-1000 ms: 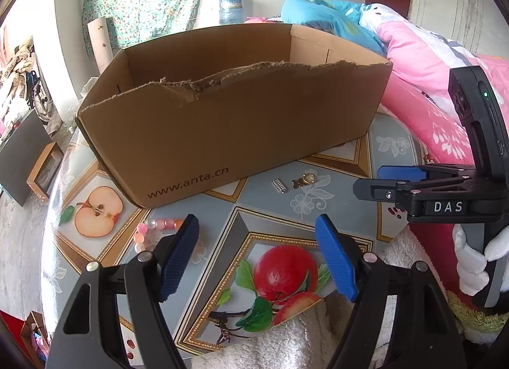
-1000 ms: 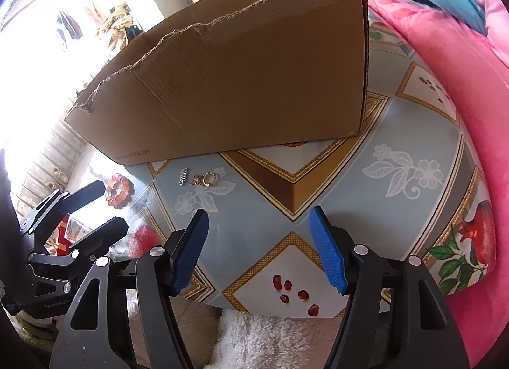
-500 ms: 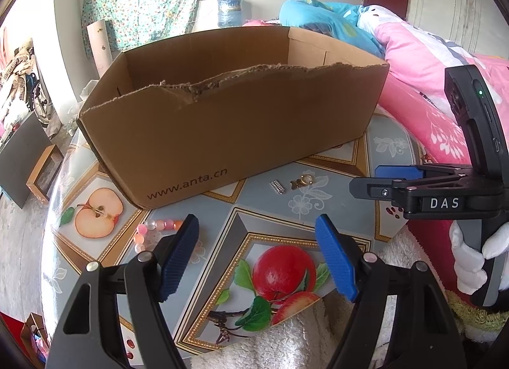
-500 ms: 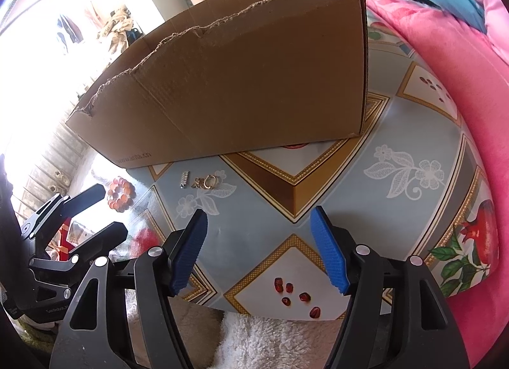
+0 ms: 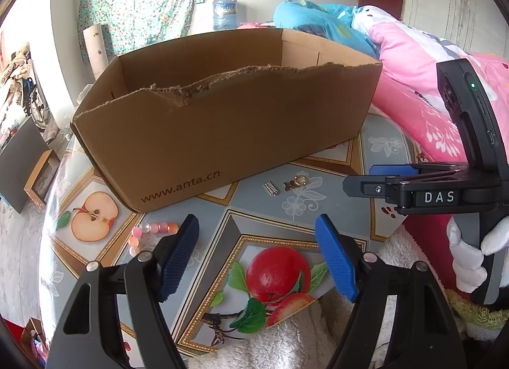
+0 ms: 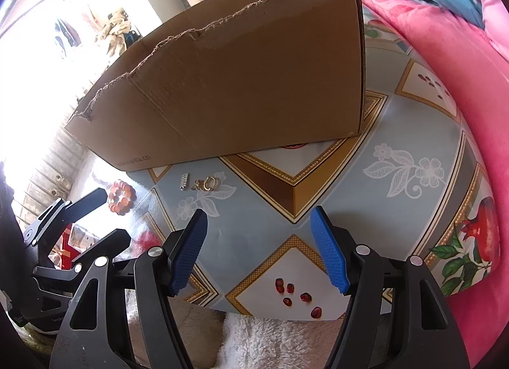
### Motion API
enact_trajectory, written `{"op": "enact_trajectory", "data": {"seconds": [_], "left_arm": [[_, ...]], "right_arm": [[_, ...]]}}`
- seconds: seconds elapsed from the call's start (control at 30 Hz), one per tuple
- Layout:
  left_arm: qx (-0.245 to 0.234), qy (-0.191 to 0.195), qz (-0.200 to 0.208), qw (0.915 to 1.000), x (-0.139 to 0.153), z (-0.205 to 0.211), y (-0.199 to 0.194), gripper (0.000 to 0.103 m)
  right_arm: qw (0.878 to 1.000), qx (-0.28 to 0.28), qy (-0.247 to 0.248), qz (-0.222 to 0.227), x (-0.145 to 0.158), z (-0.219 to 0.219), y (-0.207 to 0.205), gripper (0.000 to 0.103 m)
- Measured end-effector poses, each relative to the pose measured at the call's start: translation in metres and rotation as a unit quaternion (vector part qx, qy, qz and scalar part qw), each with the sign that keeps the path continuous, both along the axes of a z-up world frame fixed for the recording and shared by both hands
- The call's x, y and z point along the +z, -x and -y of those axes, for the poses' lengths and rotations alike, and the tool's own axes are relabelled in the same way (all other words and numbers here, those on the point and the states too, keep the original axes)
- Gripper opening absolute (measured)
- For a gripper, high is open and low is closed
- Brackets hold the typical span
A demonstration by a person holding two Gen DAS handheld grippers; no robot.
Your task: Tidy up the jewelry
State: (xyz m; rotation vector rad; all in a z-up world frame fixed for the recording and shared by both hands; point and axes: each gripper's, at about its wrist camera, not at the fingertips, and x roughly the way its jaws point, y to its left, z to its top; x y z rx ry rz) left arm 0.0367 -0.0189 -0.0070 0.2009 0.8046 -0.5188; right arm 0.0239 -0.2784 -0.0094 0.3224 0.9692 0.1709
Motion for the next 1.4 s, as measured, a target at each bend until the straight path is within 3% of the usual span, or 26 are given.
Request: {"op": "enact_trajectory", "data": {"seconds": [0.43,1.13,1.17,1.4], "left_arm": [[-0.017,-0.002,0.003,0.9998,-0.003,0.011,0.001,0.073],[-0.022,-0.004,0.046,0.9987,-0.007,0.024,0.007,0.073],[-0.023,-0.004,0.047,0.9986,-0.007,0.025,0.005,0.073],[-0.031,-0.008,0.051,0.9982,-0.013,0.032,-0.013,0.041]], "right_arm": [[1.000,-0.002,-0.009,-0.001,0.001,0.001,-0.001,0.064],[1.000,0.007,-0.020,0.002,0.003,0.011,0.004,0.064],[1.000,0.007,-0.020,0.002,0.004,0.012,0.004,0.064],[1.000,0.010,-0.017,0.004,0.004,0.008,0.004,0.064]]}}
